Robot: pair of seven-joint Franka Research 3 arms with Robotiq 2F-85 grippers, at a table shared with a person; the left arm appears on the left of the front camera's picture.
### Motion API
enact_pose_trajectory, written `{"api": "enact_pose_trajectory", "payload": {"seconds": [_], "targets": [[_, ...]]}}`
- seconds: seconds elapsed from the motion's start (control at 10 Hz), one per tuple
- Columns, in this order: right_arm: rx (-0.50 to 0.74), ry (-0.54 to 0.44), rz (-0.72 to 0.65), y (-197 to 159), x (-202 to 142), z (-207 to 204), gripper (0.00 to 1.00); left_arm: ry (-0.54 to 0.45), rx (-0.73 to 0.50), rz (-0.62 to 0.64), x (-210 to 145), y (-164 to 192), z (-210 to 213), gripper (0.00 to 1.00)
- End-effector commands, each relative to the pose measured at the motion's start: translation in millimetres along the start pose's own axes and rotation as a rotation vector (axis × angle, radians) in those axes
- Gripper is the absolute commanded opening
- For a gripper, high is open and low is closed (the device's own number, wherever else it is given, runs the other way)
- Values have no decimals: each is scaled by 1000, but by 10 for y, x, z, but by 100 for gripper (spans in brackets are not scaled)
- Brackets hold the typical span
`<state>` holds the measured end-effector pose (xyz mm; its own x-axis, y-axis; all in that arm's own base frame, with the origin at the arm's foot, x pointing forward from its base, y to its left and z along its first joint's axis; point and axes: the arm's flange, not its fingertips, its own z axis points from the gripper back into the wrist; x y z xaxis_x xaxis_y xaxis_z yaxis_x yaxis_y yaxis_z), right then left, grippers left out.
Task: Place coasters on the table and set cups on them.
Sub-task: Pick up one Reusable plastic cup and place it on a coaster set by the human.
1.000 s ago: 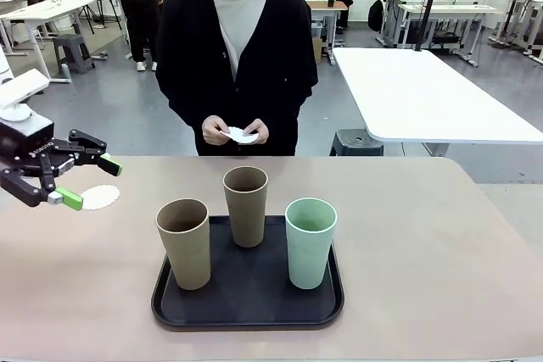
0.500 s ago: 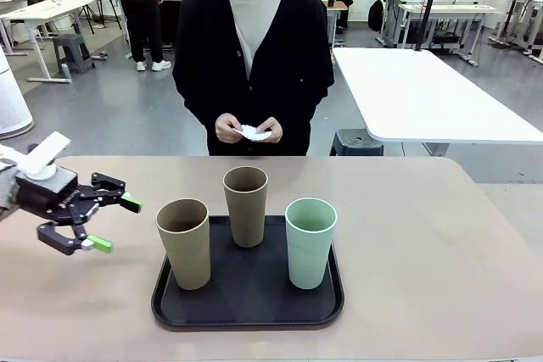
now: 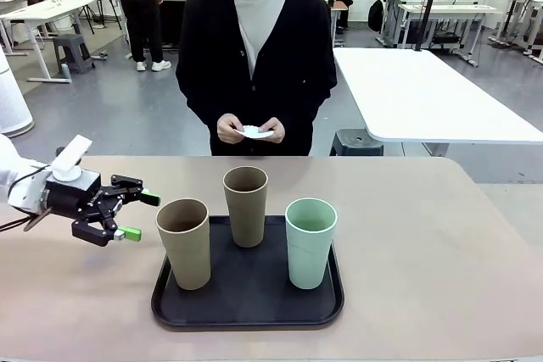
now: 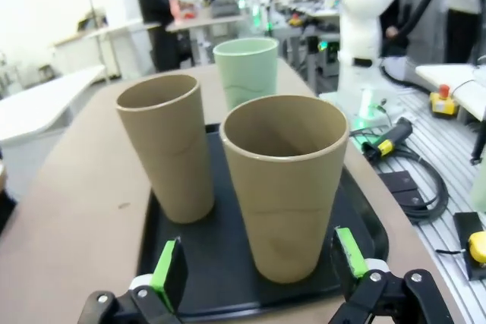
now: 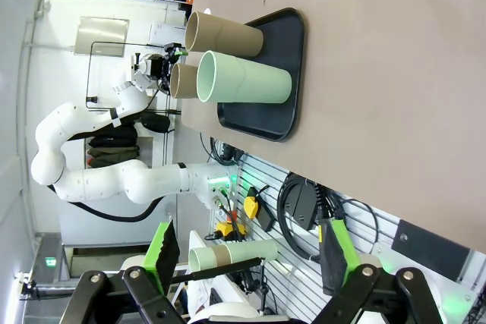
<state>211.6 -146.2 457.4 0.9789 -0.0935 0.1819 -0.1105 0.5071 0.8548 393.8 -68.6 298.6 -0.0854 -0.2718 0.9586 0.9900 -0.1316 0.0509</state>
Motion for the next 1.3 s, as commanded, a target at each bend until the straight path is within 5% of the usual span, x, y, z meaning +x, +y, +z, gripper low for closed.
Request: {"api": "enact_pose_trajectory", "payload": {"seconds": [0.0, 1.2], "targets": [[23, -8, 10, -11, 12, -9, 100, -10, -134, -38, -160, -12, -81, 100], [23, -8, 10, -11, 12, -9, 100, -36, -195, -67, -187, 223, -538, 100]]}}
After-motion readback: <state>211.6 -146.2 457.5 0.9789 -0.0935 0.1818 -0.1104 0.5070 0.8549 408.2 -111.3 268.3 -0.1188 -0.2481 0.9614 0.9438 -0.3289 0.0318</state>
